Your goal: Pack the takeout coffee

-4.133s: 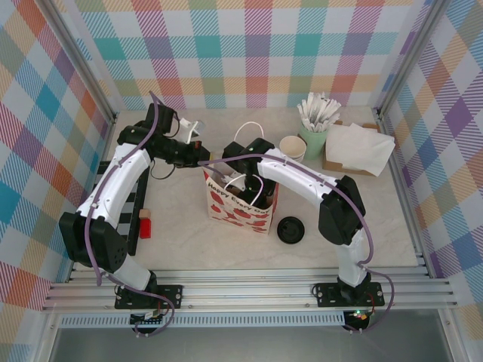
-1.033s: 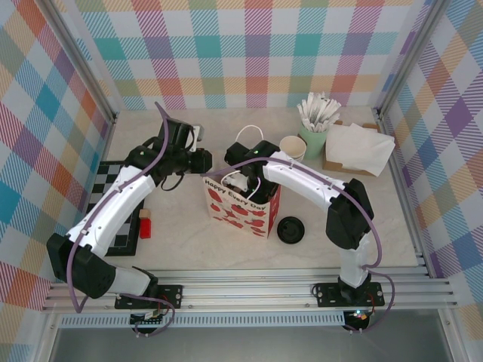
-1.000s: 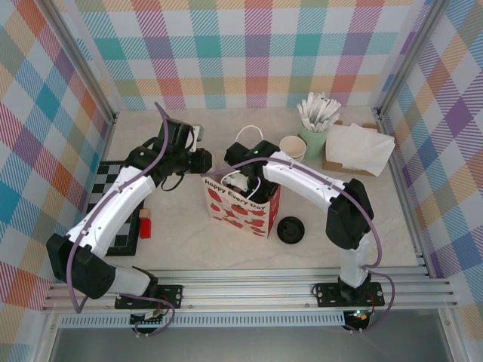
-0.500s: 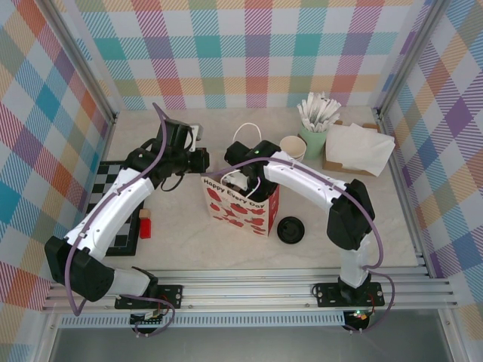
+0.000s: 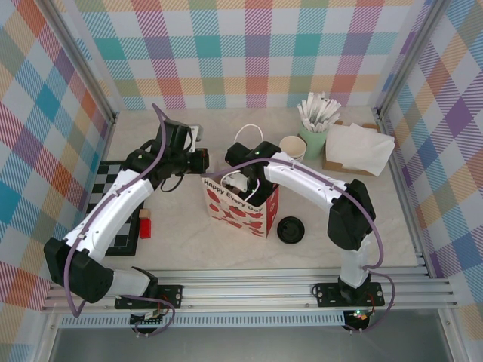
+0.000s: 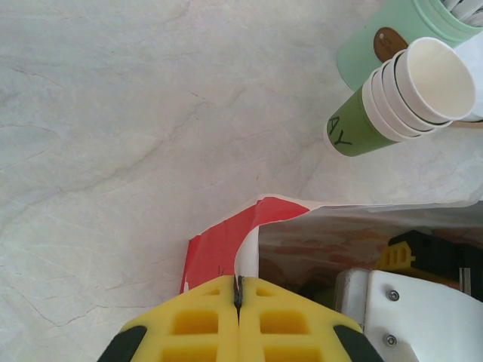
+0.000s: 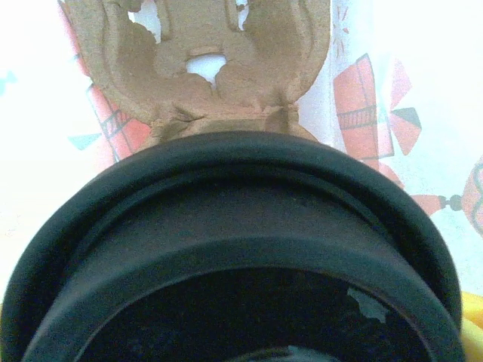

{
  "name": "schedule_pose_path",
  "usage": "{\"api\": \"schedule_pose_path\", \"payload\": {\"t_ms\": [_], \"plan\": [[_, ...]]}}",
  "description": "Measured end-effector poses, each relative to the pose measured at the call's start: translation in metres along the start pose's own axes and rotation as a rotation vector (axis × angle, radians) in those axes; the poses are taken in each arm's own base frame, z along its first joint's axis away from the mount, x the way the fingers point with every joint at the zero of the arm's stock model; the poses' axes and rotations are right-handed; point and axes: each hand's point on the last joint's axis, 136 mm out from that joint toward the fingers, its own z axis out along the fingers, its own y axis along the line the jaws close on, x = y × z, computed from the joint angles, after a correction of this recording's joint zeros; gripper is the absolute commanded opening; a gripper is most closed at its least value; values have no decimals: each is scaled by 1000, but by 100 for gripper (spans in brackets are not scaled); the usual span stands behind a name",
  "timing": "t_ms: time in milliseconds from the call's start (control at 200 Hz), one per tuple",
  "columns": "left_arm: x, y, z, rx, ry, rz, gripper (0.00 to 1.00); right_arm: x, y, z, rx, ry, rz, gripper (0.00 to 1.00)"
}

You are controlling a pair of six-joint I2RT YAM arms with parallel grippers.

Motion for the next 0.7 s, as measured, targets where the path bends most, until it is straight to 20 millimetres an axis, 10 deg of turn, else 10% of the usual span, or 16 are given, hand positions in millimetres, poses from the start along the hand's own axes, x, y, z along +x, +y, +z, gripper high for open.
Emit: {"api": "schedule_pose_path", "payload": {"t_ms": [700], "plan": [[1,-1,-1,6,1,5,0,-2,4,-7,-18,-20,26,100]]}}
